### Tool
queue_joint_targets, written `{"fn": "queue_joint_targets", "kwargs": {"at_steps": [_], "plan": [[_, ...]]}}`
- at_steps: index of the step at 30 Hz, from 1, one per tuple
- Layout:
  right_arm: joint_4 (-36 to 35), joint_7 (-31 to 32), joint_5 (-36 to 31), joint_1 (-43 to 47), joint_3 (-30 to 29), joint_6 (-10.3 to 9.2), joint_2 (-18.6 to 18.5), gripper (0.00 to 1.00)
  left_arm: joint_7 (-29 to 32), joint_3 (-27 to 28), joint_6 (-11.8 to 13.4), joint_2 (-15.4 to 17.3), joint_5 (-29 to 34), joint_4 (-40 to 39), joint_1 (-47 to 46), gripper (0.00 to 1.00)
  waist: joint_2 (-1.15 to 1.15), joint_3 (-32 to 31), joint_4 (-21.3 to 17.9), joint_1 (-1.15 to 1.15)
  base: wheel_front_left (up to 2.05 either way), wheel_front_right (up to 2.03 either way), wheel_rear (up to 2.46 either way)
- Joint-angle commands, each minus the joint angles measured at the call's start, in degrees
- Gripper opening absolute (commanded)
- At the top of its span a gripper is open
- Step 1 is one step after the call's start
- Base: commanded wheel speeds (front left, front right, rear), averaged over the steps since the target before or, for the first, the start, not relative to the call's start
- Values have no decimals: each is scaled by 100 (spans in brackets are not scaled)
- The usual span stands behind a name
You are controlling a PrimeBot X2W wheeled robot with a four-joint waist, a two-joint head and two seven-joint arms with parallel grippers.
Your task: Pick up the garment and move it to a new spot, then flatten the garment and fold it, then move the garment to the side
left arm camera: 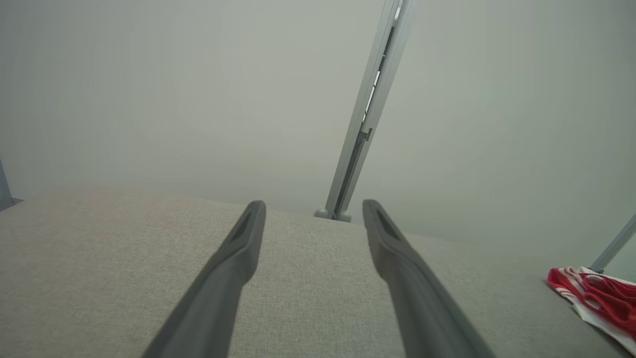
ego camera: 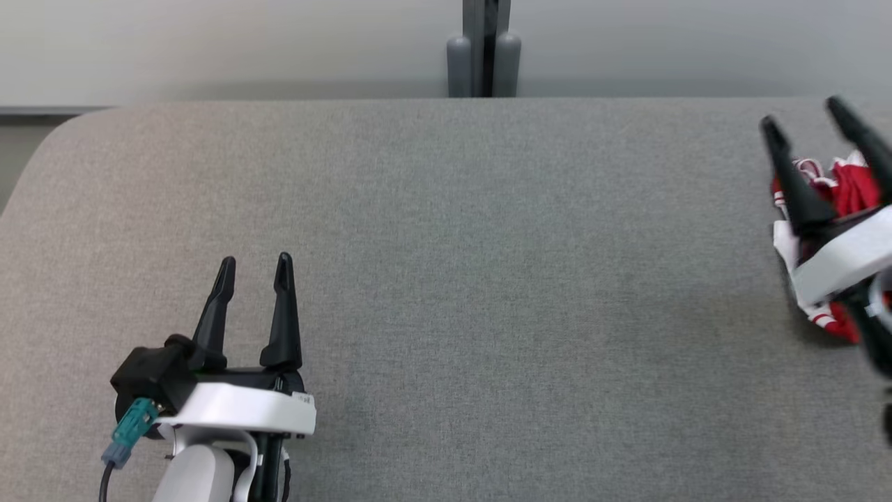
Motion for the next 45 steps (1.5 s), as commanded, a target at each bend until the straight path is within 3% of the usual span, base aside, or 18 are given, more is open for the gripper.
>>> {"fn": "queue_joint_targets", "kwargs": {"at_steps": [1, 7, 13, 19, 45], "plan": [[-1, -182, -6, 120, 16, -1, 100, 100, -16, 28, -12, 19, 70, 1, 86, 100, 0, -129, -42, 0, 0, 0, 0], [115, -1076, -294, 699, 193, 0, 802, 100, -16, 48, 35, 20, 132, 0, 329, 100, 0, -407, -45, 0, 0, 0, 0], [442, -1803, -893, 1293, -124, 0, 1477, 100, -16, 17, 24, 22, 155, 63, 610, 100, 0, -625, -42, 0, 0, 0, 0], [814, -2160, -1430, 1668, -229, 0, 1824, 100, -16, 17, 47, 21, 190, 133, 811, 100, 0, -783, -38, 0, 0, 0, 0], [1193, -2290, -1398, 1791, -208, 0, 1971, 100, -16, -26, 143, 20, 153, 144, 942, 100, 0, -881, -32, 0, 0, 0, 0]]}}
